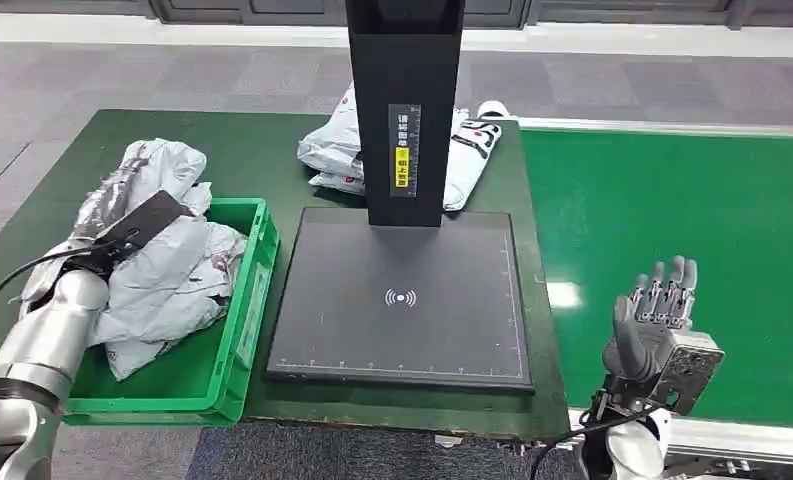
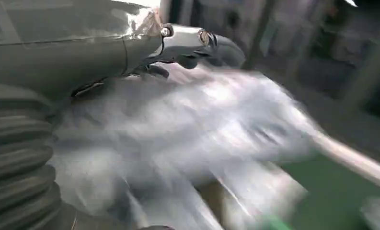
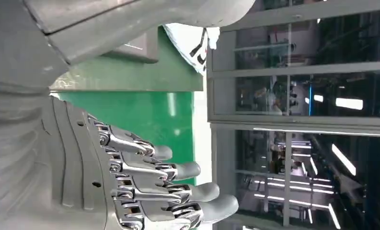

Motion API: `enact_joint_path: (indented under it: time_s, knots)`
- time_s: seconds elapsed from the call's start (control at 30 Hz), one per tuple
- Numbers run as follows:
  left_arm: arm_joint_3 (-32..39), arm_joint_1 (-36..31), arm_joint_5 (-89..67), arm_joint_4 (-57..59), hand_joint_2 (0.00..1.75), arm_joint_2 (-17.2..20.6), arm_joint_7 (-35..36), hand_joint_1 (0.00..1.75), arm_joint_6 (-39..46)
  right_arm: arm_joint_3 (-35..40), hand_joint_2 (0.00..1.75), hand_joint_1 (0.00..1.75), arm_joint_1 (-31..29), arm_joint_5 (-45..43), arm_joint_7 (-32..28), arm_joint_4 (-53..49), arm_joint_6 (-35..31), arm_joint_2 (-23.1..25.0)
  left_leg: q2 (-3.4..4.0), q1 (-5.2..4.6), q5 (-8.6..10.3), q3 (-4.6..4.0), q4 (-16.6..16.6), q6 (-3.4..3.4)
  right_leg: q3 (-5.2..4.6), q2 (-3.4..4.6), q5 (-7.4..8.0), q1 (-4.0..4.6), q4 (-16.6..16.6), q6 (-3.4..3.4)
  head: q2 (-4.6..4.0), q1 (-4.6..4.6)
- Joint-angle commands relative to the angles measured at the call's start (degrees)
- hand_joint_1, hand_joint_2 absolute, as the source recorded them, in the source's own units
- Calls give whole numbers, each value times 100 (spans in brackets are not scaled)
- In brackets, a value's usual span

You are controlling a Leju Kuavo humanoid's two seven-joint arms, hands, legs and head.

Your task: Moved the parcel from conveyor to table for the left to box.

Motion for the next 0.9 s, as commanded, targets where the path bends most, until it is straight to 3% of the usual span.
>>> enact_joint_path:
  time_s: [0.03,0.1,0.2,0.37,0.43,0.47,0.7,0.9]
  knots:
    - [37,-258,1036,797,175,-592,-341,0,-1736,-26,175,0,-180,-110,58,219,14,35,12,5,5,-6,-3,3,-2,-13,6,7,-9,-2,2,0]
    - [-24,-229,1182,837,175,-625,-395,0,-2039,-32,175,0,-199,-110,60,226,15,44,11,4,3,-7,0,3,-4,-12,4,6,-5,-2,2,0]
    - [-115,-337,1002,1021,175,-771,8,0,-1522,-55,175,0,-145,-100,131,147,35,46,15,3,7,-11,-5,3,-10,-16,7,5,-8,-3,2,0]
    - [228,-292,1420,873,175,-924,-141,0,-1357,-153,175,0,-16,-81,169,47,45,90,8,4,3,-13,1,2,-12,-15,3,6,-3,-2,2,0]
    - [333,-253,1428,630,175,-1003,-102,0,-904,-179,175,0,47,-86,164,-17,55,110,13,6,8,-19,-3,4,-16,-22,9,9,-10,-3,2,-2]
    - [390,-243,1355,400,175,-1081,-21,0,-166,-181,175,0,70,-91,156,-51,56,126,10,6,5,-17,0,3,-15,-18,5,8,-6,-2,0,0]
    - [521,-318,1491,307,175,-1168,46,0,178,-128,175,0,37,-81,145,-33,53,124,16,5,3,-24,-1,3,-22,-15,4,7,-5,-3,2,0]
    - [-16,-986,-489,1097,175,-870,453,0,3253,180,175,0,-130,-38,81,188,-72,98,24,14,4,-42,12,1,-40,-9,10,17,1,-5,2,-2]
